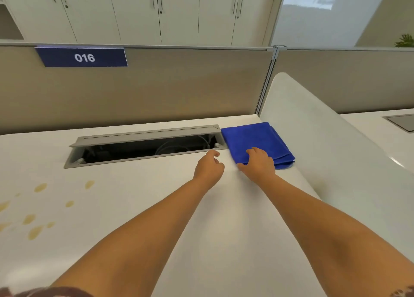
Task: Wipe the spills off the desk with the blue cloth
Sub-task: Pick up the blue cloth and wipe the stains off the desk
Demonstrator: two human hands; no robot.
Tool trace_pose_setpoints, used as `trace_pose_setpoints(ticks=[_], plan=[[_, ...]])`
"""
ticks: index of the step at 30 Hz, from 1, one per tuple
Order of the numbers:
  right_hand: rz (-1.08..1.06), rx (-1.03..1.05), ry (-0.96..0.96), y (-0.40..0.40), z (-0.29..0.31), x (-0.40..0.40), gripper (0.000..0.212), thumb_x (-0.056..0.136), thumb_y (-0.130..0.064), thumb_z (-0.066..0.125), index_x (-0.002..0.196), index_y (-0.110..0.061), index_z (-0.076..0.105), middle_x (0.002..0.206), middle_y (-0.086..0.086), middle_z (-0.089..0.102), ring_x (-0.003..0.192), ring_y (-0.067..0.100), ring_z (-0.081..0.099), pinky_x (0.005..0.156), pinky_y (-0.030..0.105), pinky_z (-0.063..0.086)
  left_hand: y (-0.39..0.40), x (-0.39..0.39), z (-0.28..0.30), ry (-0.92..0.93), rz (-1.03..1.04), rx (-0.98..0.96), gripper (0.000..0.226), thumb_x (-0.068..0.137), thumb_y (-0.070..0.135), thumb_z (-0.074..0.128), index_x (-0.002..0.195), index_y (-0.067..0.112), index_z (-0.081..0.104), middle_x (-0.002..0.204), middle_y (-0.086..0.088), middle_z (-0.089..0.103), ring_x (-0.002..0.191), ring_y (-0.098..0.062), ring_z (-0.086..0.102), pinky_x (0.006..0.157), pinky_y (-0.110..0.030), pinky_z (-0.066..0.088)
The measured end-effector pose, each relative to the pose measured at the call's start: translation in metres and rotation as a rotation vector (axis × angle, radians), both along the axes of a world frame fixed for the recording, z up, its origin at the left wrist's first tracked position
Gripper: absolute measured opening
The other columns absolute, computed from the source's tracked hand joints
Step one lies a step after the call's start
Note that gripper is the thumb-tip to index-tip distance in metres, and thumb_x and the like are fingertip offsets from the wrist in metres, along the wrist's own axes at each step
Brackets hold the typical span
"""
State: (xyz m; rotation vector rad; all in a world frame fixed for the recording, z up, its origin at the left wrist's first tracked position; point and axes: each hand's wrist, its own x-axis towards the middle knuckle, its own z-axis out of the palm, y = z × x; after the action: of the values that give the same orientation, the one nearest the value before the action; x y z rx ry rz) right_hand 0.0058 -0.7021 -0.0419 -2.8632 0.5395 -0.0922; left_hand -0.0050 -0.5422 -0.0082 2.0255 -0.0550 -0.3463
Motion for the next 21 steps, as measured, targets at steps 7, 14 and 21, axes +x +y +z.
trace_pose_setpoints(ticks=[7, 14, 21], plan=[[0.064, -0.071, -0.030, -0.015, -0.026, 0.017, 0.042, 0.094, -0.038, 0.045, 0.126, -0.011, 0.049, 0.127, 0.009, 0.055, 0.116, 0.027, 0.048, 0.092, 0.038, 0.044, -0.017, 0.018, -0.021, 0.011, 0.000, 0.014, 0.039, 0.086, 0.007, 0.044, 0.124, 0.012, 0.049, 0.108, -0.009, 0.058, 0.090, -0.023, 0.056, 0.073, -0.026, 0.041], [-0.045, 0.061, -0.102, -0.022, -0.008, 0.022, 0.020, 0.094, -0.010, 0.041, 0.104, -0.003, 0.056, 0.105, 0.015, 0.063, 0.097, 0.032, 0.057, 0.074, 0.035, 0.041, -0.009, 0.014, -0.026, -0.014, 0.012, -0.007, 0.034, 0.089, 0.010, 0.041, 0.121, 0.015, 0.051, 0.114, -0.008, 0.059, 0.086, -0.019, 0.053, 0.072, -0.025, 0.041], [-0.180, 0.202, -0.132, -0.004, 0.028, 0.006, 0.020, 0.092, -0.012, 0.047, 0.106, -0.001, 0.056, 0.104, 0.020, 0.061, 0.093, 0.032, 0.055, 0.079, 0.041, 0.044, 0.027, -0.003, -0.005, -0.004, 0.057, -0.049, 0.037, 0.090, 0.010, 0.041, 0.125, 0.016, 0.049, 0.120, -0.009, 0.057, 0.086, -0.020, 0.055, 0.066, -0.024, 0.041]])
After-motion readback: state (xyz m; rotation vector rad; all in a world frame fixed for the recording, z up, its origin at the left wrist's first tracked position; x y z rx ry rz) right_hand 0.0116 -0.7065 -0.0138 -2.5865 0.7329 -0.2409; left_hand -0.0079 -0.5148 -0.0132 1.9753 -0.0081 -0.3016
